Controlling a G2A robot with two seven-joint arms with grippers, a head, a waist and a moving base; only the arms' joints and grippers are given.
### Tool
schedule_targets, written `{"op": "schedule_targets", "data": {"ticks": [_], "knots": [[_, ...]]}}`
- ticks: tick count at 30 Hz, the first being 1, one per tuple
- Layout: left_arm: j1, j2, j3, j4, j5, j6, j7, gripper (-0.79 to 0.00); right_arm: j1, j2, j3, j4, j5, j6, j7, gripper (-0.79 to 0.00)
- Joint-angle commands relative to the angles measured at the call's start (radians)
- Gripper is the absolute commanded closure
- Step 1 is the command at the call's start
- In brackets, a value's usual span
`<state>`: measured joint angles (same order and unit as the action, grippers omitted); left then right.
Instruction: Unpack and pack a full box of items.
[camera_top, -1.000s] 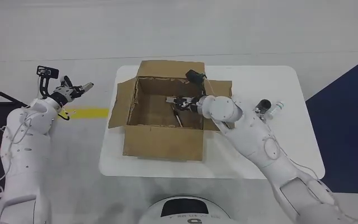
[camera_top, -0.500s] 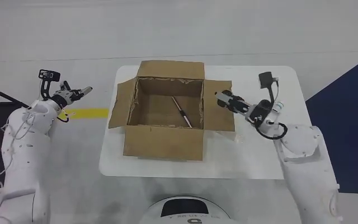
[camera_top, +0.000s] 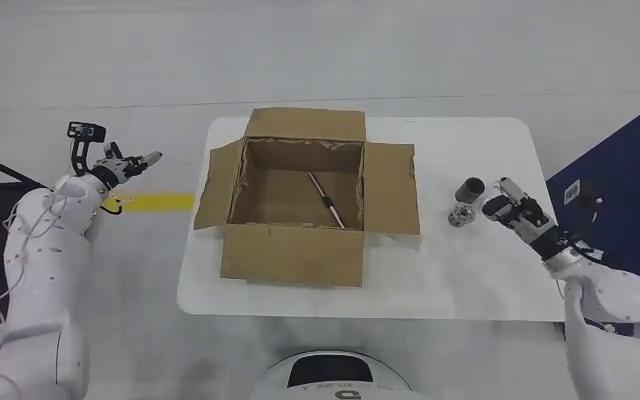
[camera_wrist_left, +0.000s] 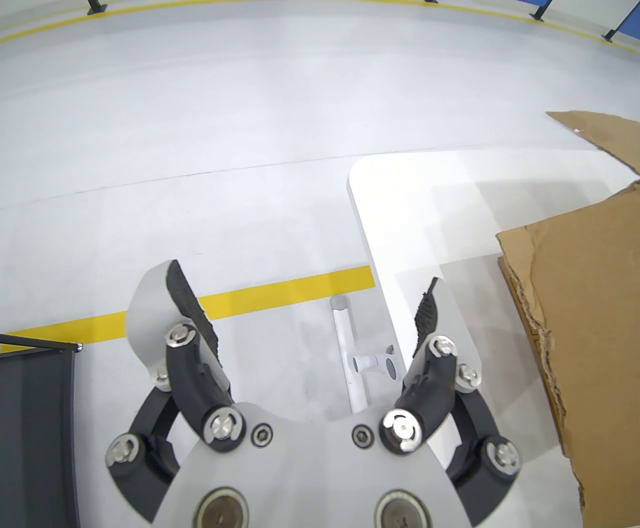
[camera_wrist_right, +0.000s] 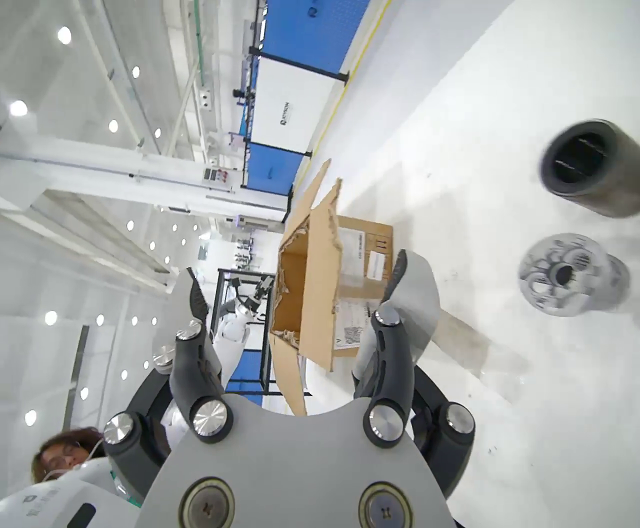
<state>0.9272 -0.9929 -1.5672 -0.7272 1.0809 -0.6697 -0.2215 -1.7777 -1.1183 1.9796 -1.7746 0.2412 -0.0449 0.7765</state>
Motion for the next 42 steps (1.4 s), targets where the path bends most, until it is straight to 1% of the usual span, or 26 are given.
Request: {"op": "schedule_targets", "data": {"ticks": [1, 2, 4, 6, 7, 8, 9, 11, 15, 19, 21, 23, 24, 25, 29, 35, 38, 42], "knots": [[0.000, 0.000, 0.001, 0.001, 0.000, -0.001, 0.002, -0.785, 0.020, 0.005, -0.013, 0.026, -0.046, 0.098, -0.006, -0.656], [0.000, 0.000, 0.001, 0.001, 0.000, -0.001, 0.002, -0.785, 0.030, 0.007, -0.022, 0.043, -0.073, 0.147, -0.008, -0.616], [0.000, 0.000, 0.001, 0.001, 0.000, -0.001, 0.002, -0.785, 0.058, 0.012, -0.042, 0.064, -0.139, 0.232, -0.028, -0.613], [0.000, 0.000, 0.001, 0.001, 0.000, -0.001, 0.002, -0.785, 0.085, 0.017, -0.076, 0.088, -0.217, 0.321, -0.034, -0.570], [0.000, 0.000, 0.001, 0.001, 0.000, -0.001, 0.002, -0.785, 0.100, 0.020, -0.093, 0.102, -0.261, 0.362, -0.037, -0.486], [0.000, 0.000, 0.001, 0.001, 0.000, -0.001, 0.002, -0.785, 0.118, 0.022, -0.110, 0.114, -0.286, 0.398, -0.036, -0.449], [0.000, 0.000, 0.001, 0.001, 0.000, -0.001, 0.002, -0.785, 0.136, 0.024, -0.127, 0.124, -0.315, 0.427, -0.036, -0.391], [0.000, 0.000, 0.001, 0.001, 0.000, -0.001, 0.002, -0.785, 0.167, 0.027, -0.160, 0.146, -0.348, 0.465, -0.022, -0.366], [0.000, 0.000, 0.001, 0.001, 0.000, -0.001, 0.002, -0.785, 0.219, 0.032, -0.210, 0.192, -0.399, 0.506, 0.003, -0.299], [0.000, 0.000, 0.001, 0.001, 0.000, -0.001, 0.002, -0.785, 0.262, 0.034, -0.241, 0.241, -0.423, 0.545, 0.007, -0.277], [0.000, 0.000, 0.001, 0.001, 0.000, -0.001, 0.002, -0.785, 0.273, 0.035, -0.249, 0.259, -0.426, 0.547, 0.010, -0.243], [0.000, 0.000, 0.001, 0.001, 0.000, -0.001, 0.002, -0.785, 0.276, 0.036, -0.249, 0.273, -0.421, 0.542, 0.016, -0.148], [0.000, 0.000, 0.001, 0.001, 0.000, -0.001, 0.002, -0.785, 0.274, 0.037, -0.248, 0.275, -0.418, 0.537, 0.020, -0.015], [0.000, 0.000, 0.001, 0.001, 0.000, -0.001, 0.002, -0.785, 0.270, 0.038, -0.245, 0.275, -0.412, 0.525, 0.028, 0.000], [0.000, 0.000, 0.001, 0.001, 0.000, -0.001, 0.002, -0.785, 0.229, 0.043, -0.210, 0.252, -0.372, 0.456, 0.062, 0.000], [0.000, 0.000, 0.001, 0.001, 0.000, -0.001, 0.002, -0.785, 0.129, 0.045, -0.129, 0.172, -0.268, 0.333, 0.071, 0.000], [0.000, 0.000, 0.001, 0.001, 0.000, -0.001, 0.002, -0.785, 0.094, 0.045, -0.106, 0.143, -0.241, 0.318, 0.057, 0.000], [0.000, 0.000, 0.001, 0.001, 0.000, -0.001, 0.002, -0.785, 0.080, 0.047, -0.100, 0.122, -0.240, 0.327, 0.047, 0.000]]}}
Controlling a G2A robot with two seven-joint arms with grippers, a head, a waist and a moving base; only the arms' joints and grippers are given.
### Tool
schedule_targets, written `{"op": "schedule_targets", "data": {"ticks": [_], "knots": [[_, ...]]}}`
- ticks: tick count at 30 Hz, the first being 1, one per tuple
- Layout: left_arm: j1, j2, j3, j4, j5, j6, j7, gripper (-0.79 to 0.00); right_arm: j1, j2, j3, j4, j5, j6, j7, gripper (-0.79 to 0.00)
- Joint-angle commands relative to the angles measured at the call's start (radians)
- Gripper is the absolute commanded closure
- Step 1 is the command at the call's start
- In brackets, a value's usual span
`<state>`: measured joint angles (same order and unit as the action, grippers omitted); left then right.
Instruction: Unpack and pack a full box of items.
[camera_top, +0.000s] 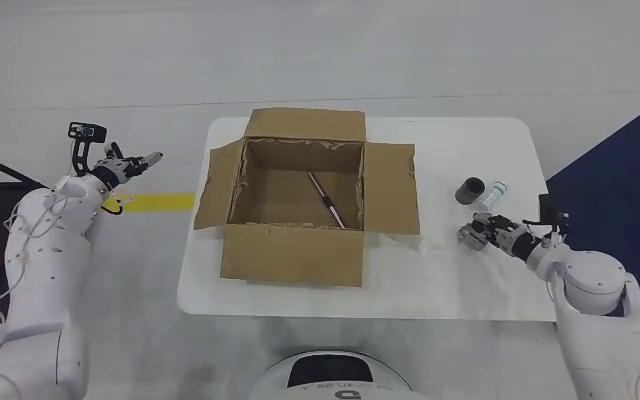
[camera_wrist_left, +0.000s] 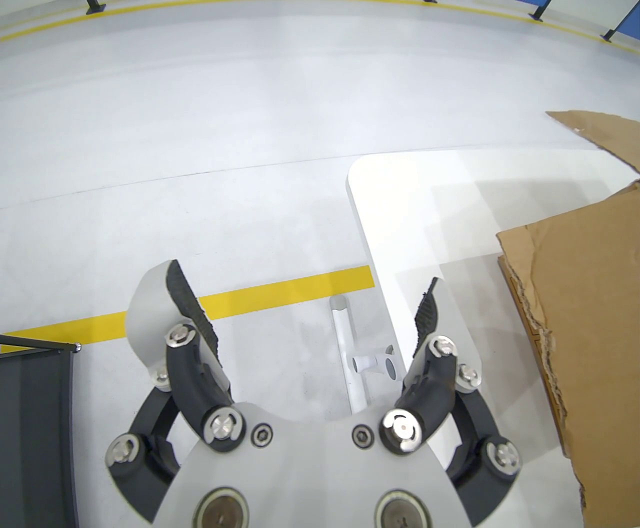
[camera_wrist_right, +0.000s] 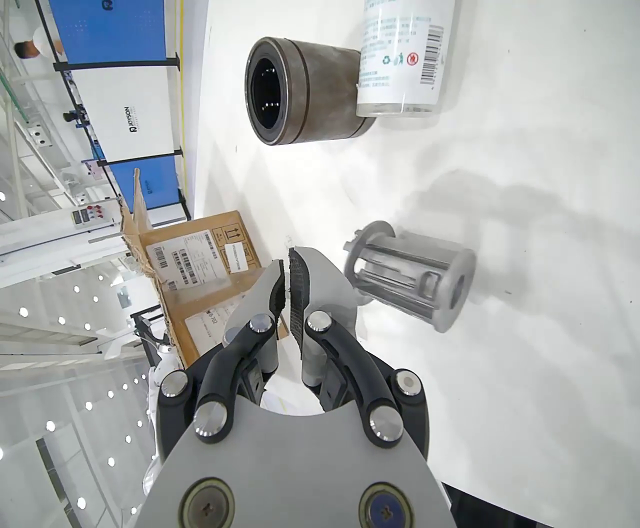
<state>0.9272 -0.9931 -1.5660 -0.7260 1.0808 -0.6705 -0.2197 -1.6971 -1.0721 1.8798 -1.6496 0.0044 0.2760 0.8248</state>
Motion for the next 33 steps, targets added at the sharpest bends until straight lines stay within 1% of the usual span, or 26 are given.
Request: {"op": "schedule_targets", "data": {"ticks": [1, 5, 6, 8, 9, 10, 11, 12, 14, 16, 18, 19, 21, 23, 25, 33], "knots": [[0.000, 0.000, 0.000, 0.000, 0.000, 0.000, 0.000, -0.785, 0.000, 0.002, -0.003, -0.005, -0.009, 0.016, -0.004, 0.000], [0.000, 0.000, 0.000, 0.000, 0.000, 0.000, 0.000, -0.785, 0.001, 0.005, -0.003, -0.011, -0.034, 0.044, -0.013, 0.000], [0.000, 0.000, 0.000, 0.000, 0.000, 0.000, 0.000, -0.785, -0.009, 0.006, 0.011, -0.015, -0.017, 0.033, -0.010, -0.062], [0.000, 0.000, 0.000, 0.000, 0.000, 0.000, 0.000, -0.785, -0.053, 0.005, 0.065, -0.027, 0.031, 0.003, -0.013, -0.111], [0.000, 0.000, 0.000, 0.000, 0.000, 0.000, 0.000, -0.785, -0.082, 0.005, 0.088, -0.040, 0.045, -0.008, -0.006, -0.212], [0.000, 0.000, 0.000, 0.000, 0.000, 0.000, 0.000, -0.785, -0.113, 0.007, 0.107, -0.054, 0.035, -0.005, 0.001, -0.354], [0.000, 0.000, 0.000, 0.000, 0.000, 0.000, 0.000, -0.785, -0.142, 0.008, 0.118, -0.079, 0.016, -0.006, 0.013, -0.603], [0.000, 0.000, 0.000, 0.000, 0.000, 0.000, 0.000, -0.785, -0.176, 0.010, 0.128, -0.106, 0.000, -0.027, 0.044, -0.785], [0.000, 0.000, 0.000, 0.000, 0.000, 0.000, 0.000, -0.785, -0.245, 0.010, 0.176, -0.139, 0.025, -0.102, 0.088, -0.785], [0.000, 0.000, 0.000, 0.000, 0.000, 0.000, 0.000, -0.785, -0.322, 0.008, 0.222, -0.164, 0.064, -0.209, 0.137, -0.785], [0.000, 0.000, 0.000, 0.000, 0.000, 0.000, 0.000, -0.785, -0.387, 0.008, 0.245, -0.181, 0.047, -0.294, 0.193, -0.785], [0.000, 0.000, 0.000, 0.000, 0.000, 0.000, 0.000, -0.785, -0.406, 0.009, 0.247, -0.185, 0.038, -0.316, 0.222, -0.785], [0.000, 0.000, 0.000, 0.000, 0.000, 0.000, 0.000, -0.785, -0.418, 0.013, 0.238, -0.193, -0.015, -0.302, 0.241, -0.785], [0.000, 0.000, 0.000, 0.000, 0.000, 0.000, 0.000, -0.785, -0.407, 0.016, 0.203, -0.207, -0.079, -0.240, 0.244, -0.785], [0.000, 0.000, 0.000, 0.000, 0.000, 0.000, 0.000, -0.785, -0.382, 0.021, 0.166, -0.215, -0.136, -0.199, 0.255, -0.785], [0.000, 0.000, 0.000, 0.000, 0.000, 0.000, 0.000, -0.785, -0.262, 0.034, 0.060, -0.189, -0.230, -0.079, 0.286, -0.785]]}}
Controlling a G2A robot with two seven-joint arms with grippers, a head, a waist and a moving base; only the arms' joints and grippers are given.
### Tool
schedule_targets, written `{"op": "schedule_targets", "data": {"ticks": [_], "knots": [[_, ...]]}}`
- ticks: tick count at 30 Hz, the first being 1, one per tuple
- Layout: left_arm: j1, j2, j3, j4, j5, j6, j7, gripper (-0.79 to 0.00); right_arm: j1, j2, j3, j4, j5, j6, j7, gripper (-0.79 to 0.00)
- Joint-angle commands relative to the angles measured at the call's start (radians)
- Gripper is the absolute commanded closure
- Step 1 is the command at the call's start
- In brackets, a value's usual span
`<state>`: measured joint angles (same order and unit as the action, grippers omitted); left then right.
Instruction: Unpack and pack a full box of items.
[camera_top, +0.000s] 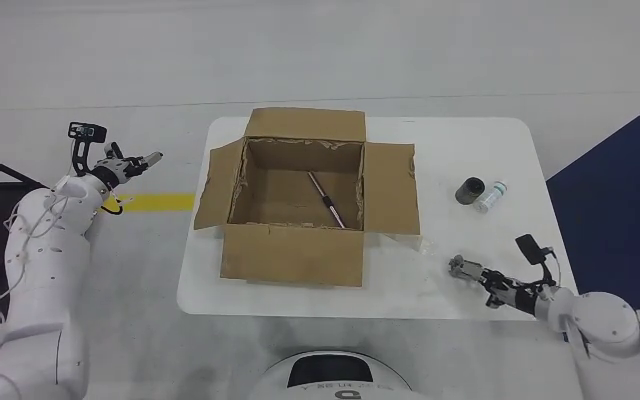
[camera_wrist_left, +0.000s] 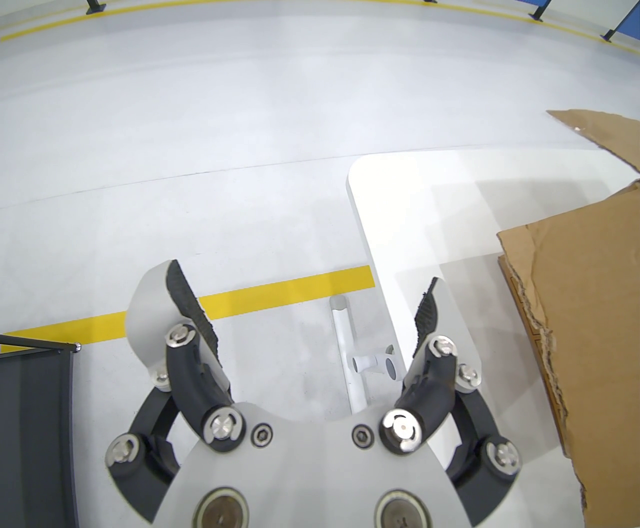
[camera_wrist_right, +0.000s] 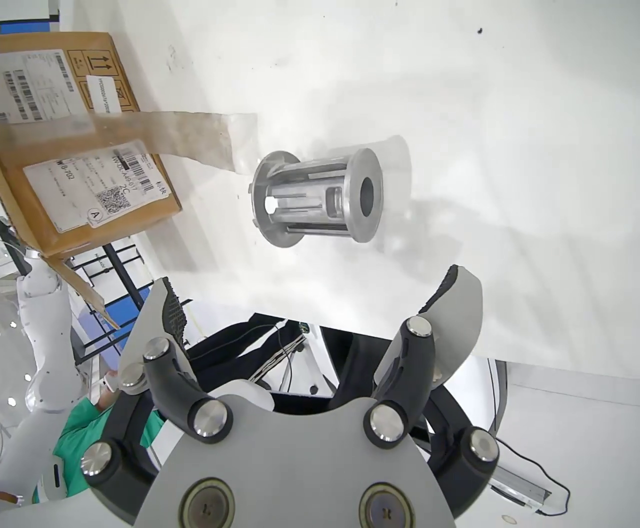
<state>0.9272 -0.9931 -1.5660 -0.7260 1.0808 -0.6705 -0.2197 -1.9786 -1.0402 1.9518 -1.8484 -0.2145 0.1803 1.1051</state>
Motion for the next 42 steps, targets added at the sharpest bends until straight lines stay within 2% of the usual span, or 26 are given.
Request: {"op": "schedule_targets", "data": {"ticks": [1, 8, 17, 35, 42], "knots": [[0.000, 0.000, 0.000, 0.000, 0.000, 0.000, 0.000, -0.785, 0.035, 0.003, -0.022, 0.018, -0.019, 0.031, 0.011, -0.785], [0.000, 0.000, 0.000, 0.000, 0.000, 0.000, 0.000, -0.785, 0.099, 0.013, -0.067, 0.045, -0.068, 0.074, 0.036, -0.785], [0.000, 0.000, 0.000, 0.000, 0.000, 0.000, 0.000, -0.785, 0.169, 0.022, -0.102, 0.073, -0.109, 0.190, 0.038, -0.785], [0.000, 0.000, 0.000, 0.000, 0.000, 0.000, 0.000, -0.785, 0.286, 0.030, -0.223, 0.022, -0.257, 0.403, -0.049, -0.785], [0.000, 0.000, 0.000, 0.000, 0.000, 0.000, 0.000, -0.785, 0.348, 0.026, -0.270, 0.049, -0.305, 0.553, -0.118, -0.785]]}}
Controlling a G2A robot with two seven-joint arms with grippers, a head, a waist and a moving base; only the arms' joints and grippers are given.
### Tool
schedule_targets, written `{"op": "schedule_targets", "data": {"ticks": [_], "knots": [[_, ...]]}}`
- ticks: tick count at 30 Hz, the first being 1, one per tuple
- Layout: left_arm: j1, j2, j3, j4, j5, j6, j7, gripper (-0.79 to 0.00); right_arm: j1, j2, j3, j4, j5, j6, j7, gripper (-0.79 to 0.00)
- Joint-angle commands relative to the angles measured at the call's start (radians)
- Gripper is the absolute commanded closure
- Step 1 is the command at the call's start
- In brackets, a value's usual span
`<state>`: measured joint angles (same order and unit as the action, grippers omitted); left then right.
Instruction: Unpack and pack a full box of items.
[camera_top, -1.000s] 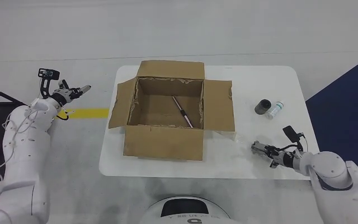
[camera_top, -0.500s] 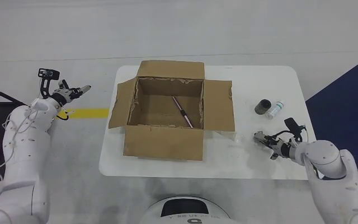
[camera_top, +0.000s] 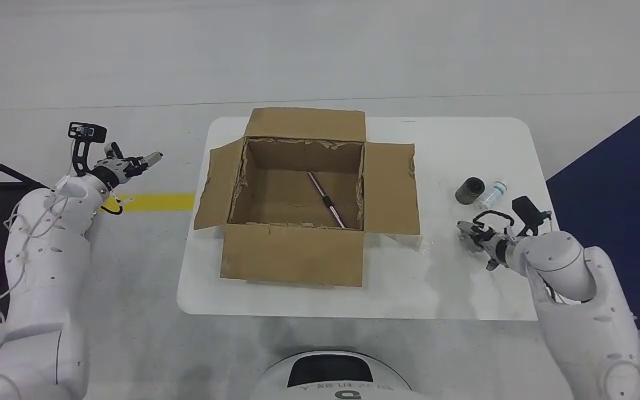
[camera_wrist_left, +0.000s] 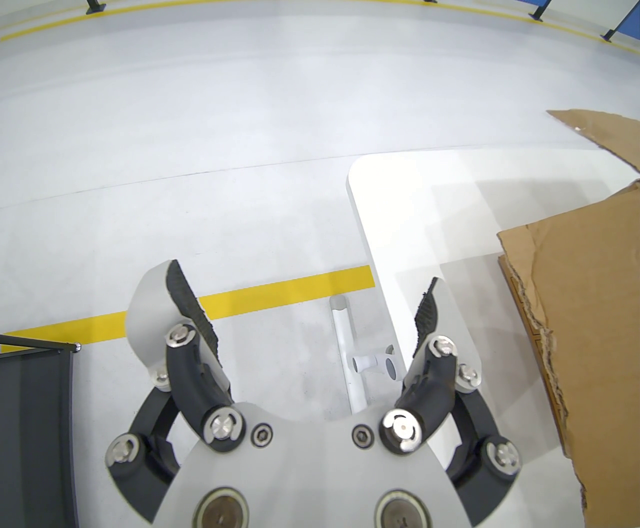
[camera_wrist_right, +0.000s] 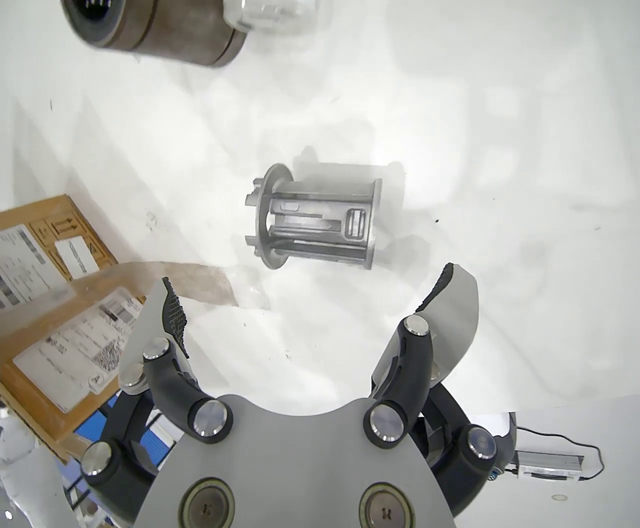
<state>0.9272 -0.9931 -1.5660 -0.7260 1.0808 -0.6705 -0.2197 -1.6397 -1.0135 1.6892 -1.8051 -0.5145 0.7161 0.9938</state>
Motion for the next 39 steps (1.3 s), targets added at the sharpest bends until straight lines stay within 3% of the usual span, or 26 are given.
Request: {"op": "schedule_targets", "data": {"ticks": [1, 14, 16, 19, 21, 23, 25, 34, 39], "knots": [[0.000, 0.000, 0.000, 0.000, 0.000, 0.000, 0.000, -0.785, 0.017, -0.001, -0.014, 0.009, -0.006, 0.026, -0.010, -0.785], [0.000, 0.000, 0.000, 0.000, 0.000, 0.000, 0.000, -0.785, 0.112, -0.004, -0.136, 0.079, -0.097, 0.163, -0.053, -0.785], [0.000, 0.000, 0.000, 0.000, 0.000, 0.000, 0.000, -0.785, 0.120, -0.003, -0.152, 0.090, -0.094, 0.160, -0.050, -0.674], [0.000, 0.000, 0.000, 0.000, 0.000, 0.000, 0.000, -0.785, 0.125, 0.000, -0.171, 0.107, -0.083, 0.146, -0.036, -0.394], [0.000, 0.000, 0.000, 0.000, 0.000, 0.000, 0.000, -0.785, 0.126, 0.003, -0.176, 0.119, -0.082, 0.145, -0.035, -0.345], [0.000, 0.000, 0.000, 0.000, 0.000, 0.000, 0.000, -0.785, 0.125, 0.007, -0.177, 0.120, -0.074, 0.144, -0.034, -0.234], [0.000, 0.000, 0.000, 0.000, 0.000, 0.000, 0.000, -0.785, 0.120, 0.010, -0.173, 0.114, -0.065, 0.144, -0.034, -0.003], [0.000, 0.000, 0.000, 0.000, 0.000, 0.000, 0.000, -0.785, 0.078, 0.026, -0.129, 0.044, -0.023, 0.143, -0.033, 0.000], [0.000, 0.000, 0.000, 0.000, 0.000, 0.000, 0.000, -0.785, 0.025, 0.023, -0.036, -0.040, 0.089, 0.062, -0.090, 0.000]]}}
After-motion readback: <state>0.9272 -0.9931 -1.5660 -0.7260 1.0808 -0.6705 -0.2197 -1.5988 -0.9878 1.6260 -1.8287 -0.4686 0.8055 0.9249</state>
